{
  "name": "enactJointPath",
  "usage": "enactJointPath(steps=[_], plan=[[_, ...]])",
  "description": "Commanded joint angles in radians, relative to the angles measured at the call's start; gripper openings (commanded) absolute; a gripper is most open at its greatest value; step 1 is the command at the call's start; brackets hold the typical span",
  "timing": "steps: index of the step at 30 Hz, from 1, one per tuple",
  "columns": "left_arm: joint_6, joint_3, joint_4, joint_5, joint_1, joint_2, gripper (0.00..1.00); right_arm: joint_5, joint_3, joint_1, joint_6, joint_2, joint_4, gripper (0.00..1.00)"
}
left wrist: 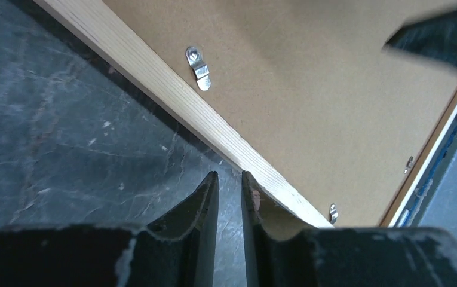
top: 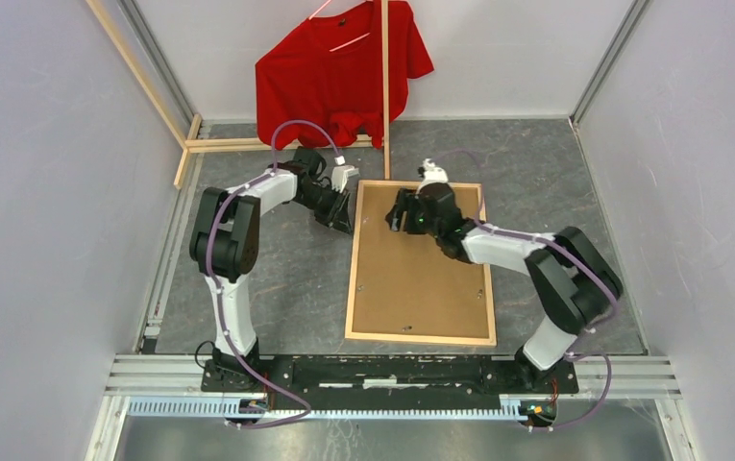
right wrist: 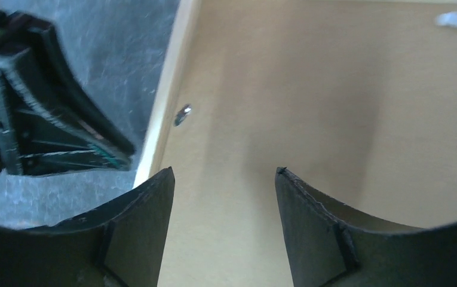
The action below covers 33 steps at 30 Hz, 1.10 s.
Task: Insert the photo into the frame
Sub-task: Install the photo frame at the center of the board.
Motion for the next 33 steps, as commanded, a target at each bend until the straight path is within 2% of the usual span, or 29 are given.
enactJointPath(steps=[1,12,33], plan=[[-0.069,0.037,0.001,0.090,0.011,0.067,0.26,0.033,0.127,0.087,-0.018,0.127,0.041,0.67],[-0.063,0.032,0.001,0.182,0.018,0.102,0.21,-0.021,0.262,0.143,0.049,0.314,0.077,0.65],[-0.047,0.003,0.016,0.167,0.016,0.088,0.18,-0.058,0.290,0.151,0.148,0.393,0.098,0.63]])
